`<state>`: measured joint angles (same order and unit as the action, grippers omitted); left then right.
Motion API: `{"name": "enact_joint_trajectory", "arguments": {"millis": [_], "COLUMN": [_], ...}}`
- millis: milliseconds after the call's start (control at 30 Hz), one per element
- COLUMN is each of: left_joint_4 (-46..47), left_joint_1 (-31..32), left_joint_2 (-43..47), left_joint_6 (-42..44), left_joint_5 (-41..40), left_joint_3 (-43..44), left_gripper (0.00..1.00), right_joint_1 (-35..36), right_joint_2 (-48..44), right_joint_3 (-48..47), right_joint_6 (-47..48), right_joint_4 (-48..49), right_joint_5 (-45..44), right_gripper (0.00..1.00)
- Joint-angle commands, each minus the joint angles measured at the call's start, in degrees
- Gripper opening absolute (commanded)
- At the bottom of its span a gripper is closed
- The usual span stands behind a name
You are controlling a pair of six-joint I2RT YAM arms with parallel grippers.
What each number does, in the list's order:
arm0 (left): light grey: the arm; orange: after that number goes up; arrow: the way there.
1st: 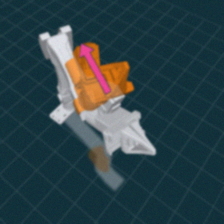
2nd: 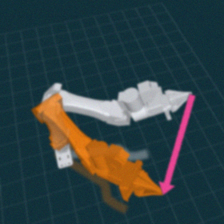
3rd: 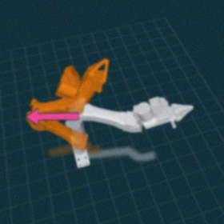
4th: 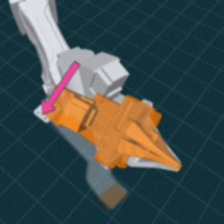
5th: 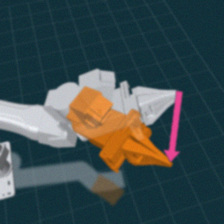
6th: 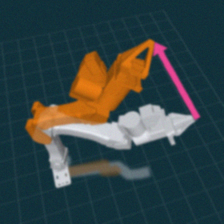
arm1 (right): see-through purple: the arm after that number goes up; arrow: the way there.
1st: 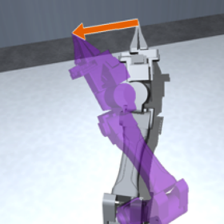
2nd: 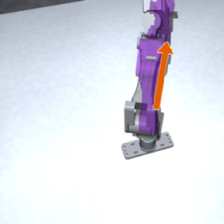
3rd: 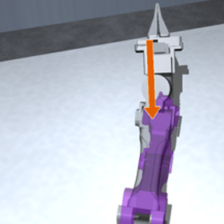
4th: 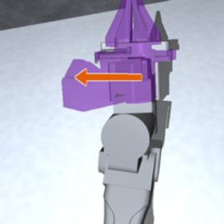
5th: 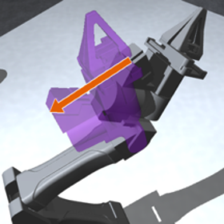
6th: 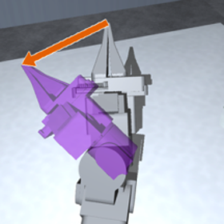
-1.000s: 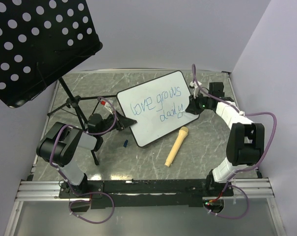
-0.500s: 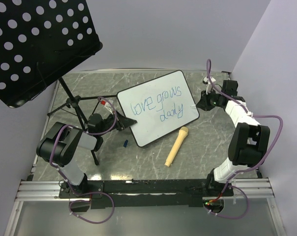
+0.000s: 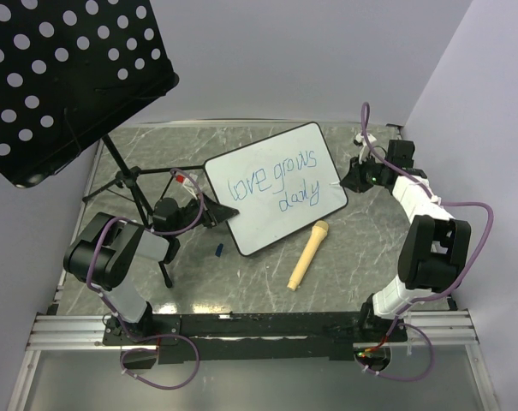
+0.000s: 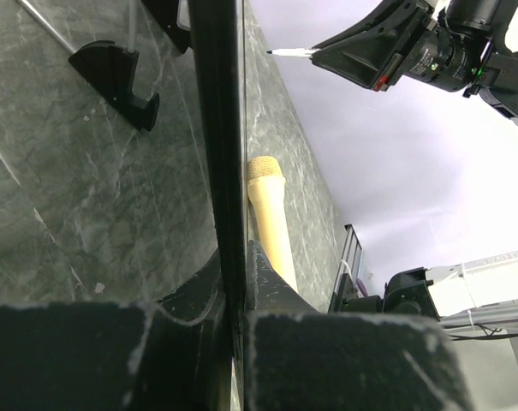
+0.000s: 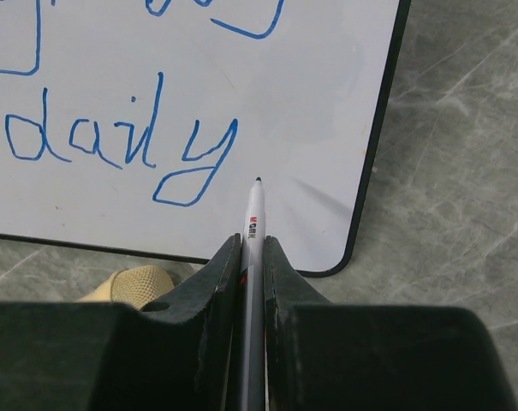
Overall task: Write a sentence on the whiteboard
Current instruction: Pick up the whiteboard from the center of the board.
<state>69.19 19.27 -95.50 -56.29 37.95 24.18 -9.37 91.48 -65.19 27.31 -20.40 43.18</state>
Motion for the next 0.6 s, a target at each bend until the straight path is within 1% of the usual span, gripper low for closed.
{"name": "enact_joint_trajectory", "arguments": {"millis": [0,200,333,400,433,467,500,533,567], "left_joint_4": [8.6,7.19,4.73,1.66,0.52,-3.41,-5.27,-6.68,-7.22], "left_joint_1": [0.33,0.33,0.33,0.33,0.33,0.33,0.33,0.33,0.33], "left_joint_2": [1.02,0.93,1.11,1.72,2.42,2.78,3.13,3.57,3.74], "left_joint_6": [4.0,5.75,9.08,10.67,12.77,13.92,15.23,17.42,17.88], "left_joint_5": [3.7,5.37,7.83,8.27,8.54,8.63,8.54,8.45,7.93], "left_joint_3": [3.15,4.55,6.31,7.71,8.42,9.99,10.87,11.58,12.54], "left_gripper": [0.01,0.01,0.01,0.01,0.01,0.01,0.01,0.01,0.01], "right_joint_1": [0.14,0.05,-0.21,-0.39,-0.65,-0.83,-1.0,-1.27,-1.88], "right_joint_2": [0.19,-0.25,-3.41,-6.22,-7.27,-9.02,-9.82,-10.79,-12.54], "right_joint_3": [0.76,0.94,0.68,0.5,0.41,0.33,0.06,0.15,0.24], "right_joint_6": [-0.94,-1.12,-0.5,-0.15,0.02,0.37,0.55,0.55,0.38], "right_joint_4": [3.09,3.27,1.6,0.02,-0.68,-2.08,-2.97,-3.58,-4.2], "right_joint_5": [1.47,1.91,3.13,3.66,4.02,4.28,4.63,4.9,5.68], "right_gripper": [0.0,0.0,0.0,0.0,0.0,0.0,0.0,0.0,0.0]}}
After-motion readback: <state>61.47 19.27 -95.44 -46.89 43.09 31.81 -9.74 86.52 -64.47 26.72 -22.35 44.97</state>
